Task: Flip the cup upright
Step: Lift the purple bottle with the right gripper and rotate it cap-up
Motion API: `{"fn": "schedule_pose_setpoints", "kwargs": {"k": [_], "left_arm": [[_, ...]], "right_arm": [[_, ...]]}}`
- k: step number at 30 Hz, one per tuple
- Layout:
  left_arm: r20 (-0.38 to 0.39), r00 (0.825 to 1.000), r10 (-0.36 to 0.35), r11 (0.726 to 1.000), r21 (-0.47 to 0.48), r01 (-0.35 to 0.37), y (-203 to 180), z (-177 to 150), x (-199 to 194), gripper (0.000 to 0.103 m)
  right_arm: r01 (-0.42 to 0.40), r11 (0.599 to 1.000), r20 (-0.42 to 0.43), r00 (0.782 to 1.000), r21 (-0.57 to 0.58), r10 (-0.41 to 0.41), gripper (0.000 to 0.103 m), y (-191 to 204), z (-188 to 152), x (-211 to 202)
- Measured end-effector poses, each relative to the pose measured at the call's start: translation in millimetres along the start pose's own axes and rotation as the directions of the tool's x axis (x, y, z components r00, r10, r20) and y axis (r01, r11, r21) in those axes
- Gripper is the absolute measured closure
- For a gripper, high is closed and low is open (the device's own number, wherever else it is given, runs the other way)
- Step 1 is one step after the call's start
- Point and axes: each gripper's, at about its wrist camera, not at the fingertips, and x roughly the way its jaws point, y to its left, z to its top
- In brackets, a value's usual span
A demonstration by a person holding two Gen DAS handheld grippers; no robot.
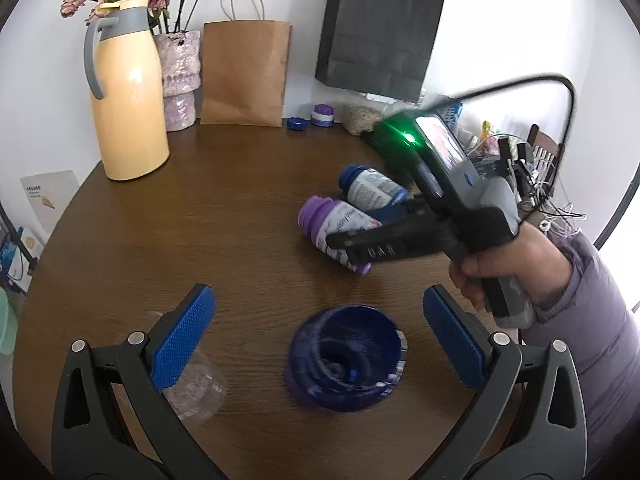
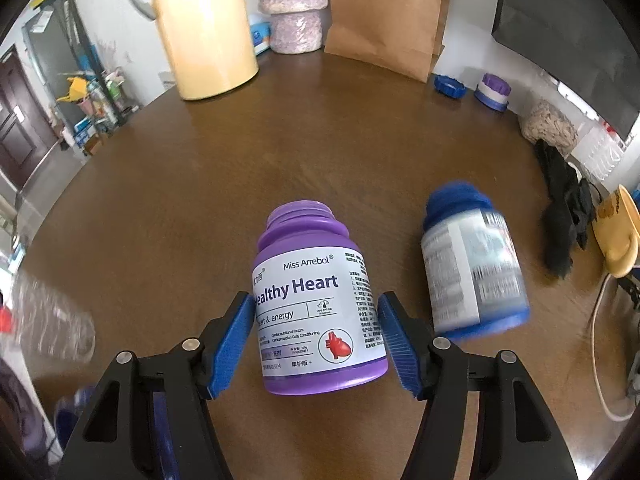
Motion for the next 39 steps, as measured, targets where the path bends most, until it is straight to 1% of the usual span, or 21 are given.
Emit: {"fn": "schedule_pose_setpoints", "kwargs": {"k": [5,8,11,12,17,21,24,27,29,31,33,34,35,37,38,39], "left_arm": [[-0.047,0.999,-0.023,0.999,-0.026,0.021,-17.9,-8.0,1.0,0.000],[-0.066,0.996,-0.061,0.997,-0.060,0.057,-25.0,-21.9,-7.4,0.000],[-0.077,0.994,-0.078,0.994,-0.079,0.072,-31.4,-39.4,-17.1,0.000],[-0.091,0.993,-0.079,0.994,-0.081,0.072,-33.9,-45.3,-18.4,0.000],[-0.133,0.986,-0.099,0.991,-0.107,0.085,-37.8,-72.1,-23.7,0.000],[-0.150,0.981,-0.120,0.986,-0.133,0.100,-39.0,-89.9,-20.3,0.000],[-0.143,0.978,-0.150,0.978,-0.166,0.126,-38.6,-96.6,-16.2,0.000],[-0.172,0.970,-0.171,0.970,-0.199,0.136,-38.9,-100.9,-7.5,0.002],[-0.177,0.969,-0.174,0.969,-0.207,0.136,-40.3,-102.2,-1.8,0.003],[-0.193,0.967,-0.167,0.968,-0.217,0.124,-41.9,-104.3,5.1,0.010],[-0.189,0.965,-0.184,0.962,-0.236,0.137,-41.5,-105.1,9.1,0.010],[-0.192,0.962,-0.193,0.959,-0.246,0.143,-41.4,-105.3,9.7,0.011],[-0.197,0.960,-0.199,0.957,-0.252,0.146,-41.3,-104.9,11.7,0.012],[-0.202,0.958,-0.203,0.954,-0.260,0.147,-41.0,-106.2,15.8,0.015],[-0.205,0.955,-0.216,0.949,-0.273,0.156,-40.1,-106.6,18.4,0.017],[-0.208,0.948,-0.242,0.941,-0.288,0.177,-39.4,-107.0,20.9,0.025]], "right_arm": [[-0.023,1.000,0.000,1.000,0.010,0.023,0.035,-7.1,-46.9,-27.5],[-0.028,0.999,0.010,1.000,0.015,0.028,0.036,-8.5,-75.4,-45.4],[-0.035,0.999,0.026,0.999,0.019,0.034,0.036,-6.8,-104.9,-64.9],[-0.033,0.999,0.021,0.999,0.017,0.033,0.036,-5.6,-112.2,-68.6],[-0.063,0.998,0.031,0.998,0.013,0.063,0.036,8.3,-149.2,-88.9],[-0.115,0.993,0.054,0.992,0.010,0.114,0.036,29.2,-180.4,-100.4],[-0.151,0.988,0.081,0.985,0.007,0.150,0.036,45.6,-197.8,-105.2],[-0.189,0.982,0.102,0.977,-0.003,0.188,0.036,60.1,-207.8,-106.8],[-0.206,0.979,0.118,0.972,-0.005,0.205,0.036,67.8,-213.0,-107.5],[-0.219,0.976,0.133,0.967,-0.012,0.219,0.036,74.8,-216.9,-107.9],[-0.234,0.972,0.143,0.962,-0.014,0.234,0.036,79.1,-219.4,-107.7],[-0.229,0.973,0.149,0.962,-0.015,0.229,0.036,81.4,-221.1,-107.7],[-0.228,0.974,0.154,0.962,-0.012,0.227,0.036,82.7,-222.8,-107.9],[-0.252,0.968,0.159,0.955,-0.010,0.251,0.036,83.7,-225.4,-108.0],[-0.269,0.963,0.166,0.949,-0.011,0.267,0.036,85.0,-227.5,-107.7],[-0.274,0.962,0.173,0.947,-0.010,0.272,0.036,85.9,-229.0,-108.4]]}}
